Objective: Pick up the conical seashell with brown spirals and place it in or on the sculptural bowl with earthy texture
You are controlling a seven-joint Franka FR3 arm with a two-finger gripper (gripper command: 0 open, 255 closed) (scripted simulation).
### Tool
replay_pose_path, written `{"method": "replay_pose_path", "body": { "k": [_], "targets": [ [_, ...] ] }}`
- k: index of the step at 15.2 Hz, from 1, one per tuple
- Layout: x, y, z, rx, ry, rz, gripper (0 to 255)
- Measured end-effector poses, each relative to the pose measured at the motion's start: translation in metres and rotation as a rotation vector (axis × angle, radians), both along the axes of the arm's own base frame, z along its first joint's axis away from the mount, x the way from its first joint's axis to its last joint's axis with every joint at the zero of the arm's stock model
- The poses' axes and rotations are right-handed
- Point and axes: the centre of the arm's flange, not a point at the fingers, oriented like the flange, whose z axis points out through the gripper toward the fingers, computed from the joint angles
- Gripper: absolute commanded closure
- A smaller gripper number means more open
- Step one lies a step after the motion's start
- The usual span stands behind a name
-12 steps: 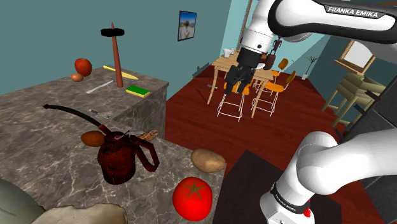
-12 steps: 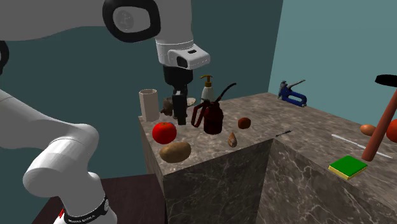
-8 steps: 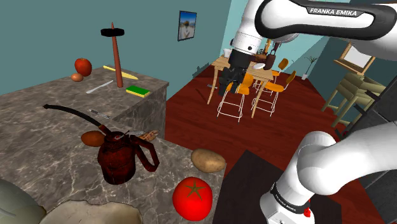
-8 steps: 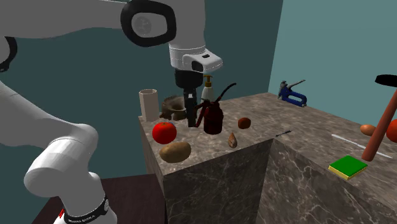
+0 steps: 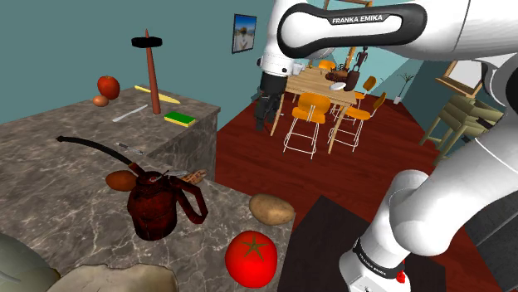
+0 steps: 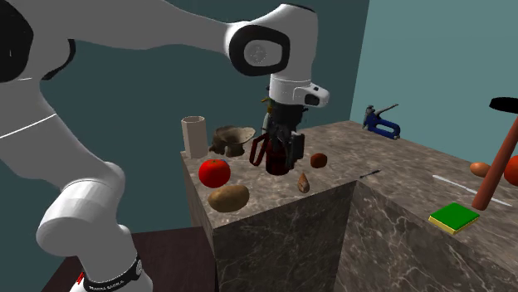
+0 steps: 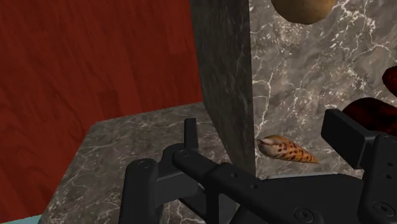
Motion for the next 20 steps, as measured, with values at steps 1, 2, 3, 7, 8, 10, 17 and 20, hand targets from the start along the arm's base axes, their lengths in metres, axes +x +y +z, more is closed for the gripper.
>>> {"method": "replay_pose_path", "body": {
  "k": [1,2,3,7,8,10,17,20],
  "targets": [
    [0.014,0.007,-0.006,-0.006,0.005,0.038,0],
    [0.027,0.015,-0.013,-0.012,0.011,0.076,0],
    [0.034,0.020,-0.019,-0.018,0.017,0.113,0],
    [0.077,0.055,-0.045,-0.041,0.040,0.264,0],
    [0.087,0.066,-0.051,-0.046,0.046,0.302,0],
    [0.103,0.085,-0.065,-0.058,0.058,0.378,0],
    [0.152,0.165,-0.118,-0.098,0.098,0.642,0],
    [0.163,0.195,-0.141,-0.115,0.116,0.755,0]
  ]
}}
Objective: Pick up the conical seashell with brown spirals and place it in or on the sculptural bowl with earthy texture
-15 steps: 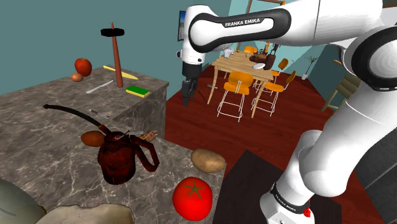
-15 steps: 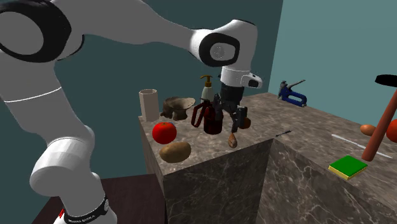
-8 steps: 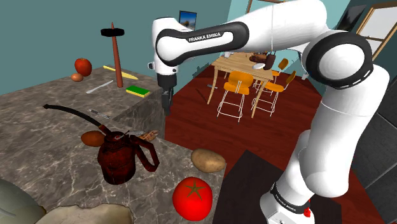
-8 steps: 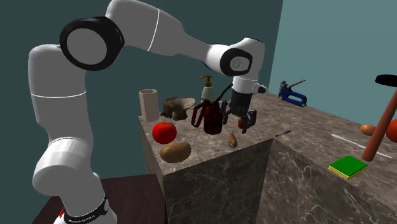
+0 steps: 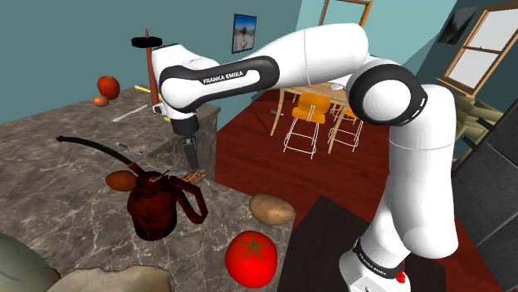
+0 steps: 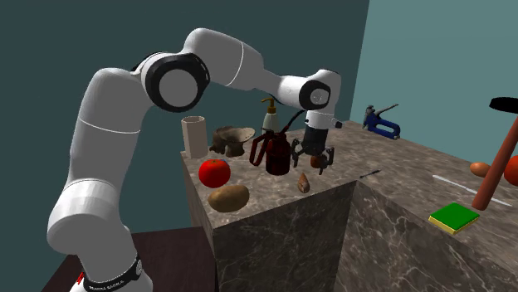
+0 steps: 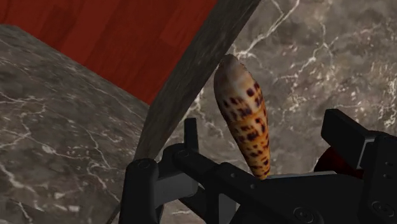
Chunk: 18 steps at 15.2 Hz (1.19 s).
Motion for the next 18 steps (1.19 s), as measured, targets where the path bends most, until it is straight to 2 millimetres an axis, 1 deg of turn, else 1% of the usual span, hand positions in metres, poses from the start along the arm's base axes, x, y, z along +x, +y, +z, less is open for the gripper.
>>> {"method": "replay_pose_path", "body": {
  "k": [2,3,4,5,12,18],
  "targets": [
    [0.007,0.024,-0.015,-0.012,0.011,0.075,0],
    [0.008,0.039,-0.025,-0.017,0.017,0.113,0],
    [0.011,0.048,-0.031,-0.021,0.021,0.137,0],
    [0.010,0.052,-0.035,-0.022,0.023,0.149,0],
    [0.006,0.050,-0.068,-0.024,0.025,0.161,0],
    [0.005,0.049,-0.073,-0.024,0.024,0.161,0]
  ]
}}
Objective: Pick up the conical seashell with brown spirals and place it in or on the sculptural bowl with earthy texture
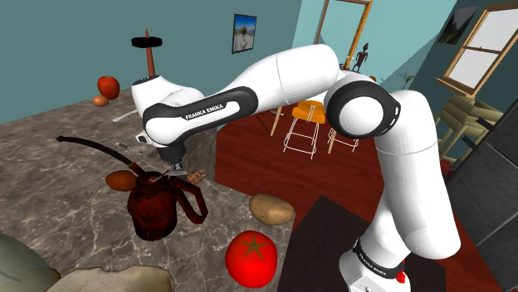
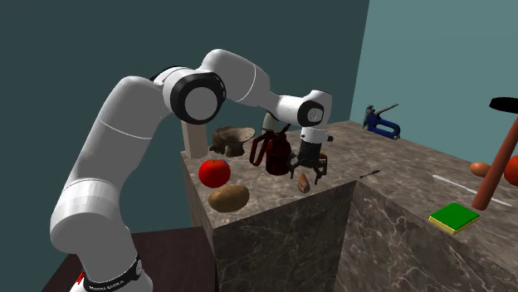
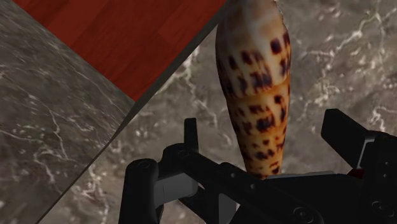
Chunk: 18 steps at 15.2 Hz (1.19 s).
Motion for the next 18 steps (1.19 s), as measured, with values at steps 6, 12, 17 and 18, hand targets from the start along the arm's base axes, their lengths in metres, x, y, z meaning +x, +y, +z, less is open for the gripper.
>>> {"method": "replay_pose_path", "body": {
  "k": [6,12,17,18],
  "targets": [
    [0.000,0.000,0.000,0.000,0.000,0.000,255],
    [0.000,0.000,0.002,0.000,0.000,0.000,255],
    [0.001,-0.001,0.026,0.000,0.000,0.000,255],
    [0.001,0.000,0.031,0.000,0.000,0.000,255]
  ]
}}
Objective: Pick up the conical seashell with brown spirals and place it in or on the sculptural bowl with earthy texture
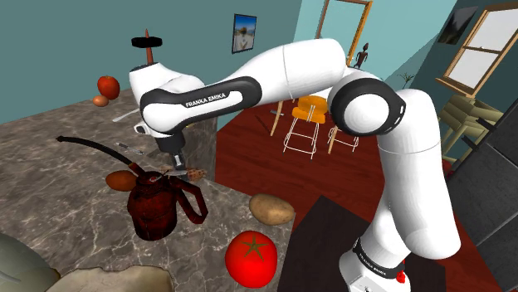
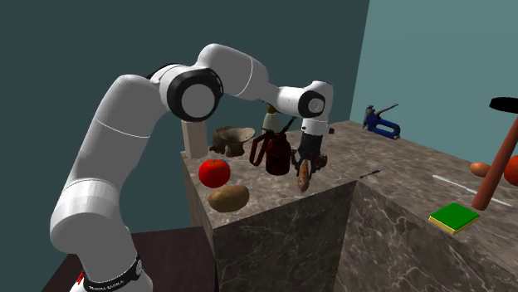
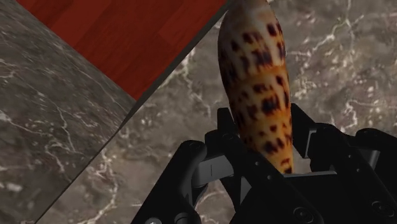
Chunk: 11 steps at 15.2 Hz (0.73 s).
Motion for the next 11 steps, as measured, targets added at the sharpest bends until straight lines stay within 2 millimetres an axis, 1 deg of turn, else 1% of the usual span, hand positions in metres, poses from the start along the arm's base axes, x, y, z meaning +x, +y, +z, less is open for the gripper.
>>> {"method": "replay_pose_path", "body": {
  "k": [11],
  "targets": [
    [-0.002,0.000,0.059,0.000,0.000,0.000,255]
  ]
}}
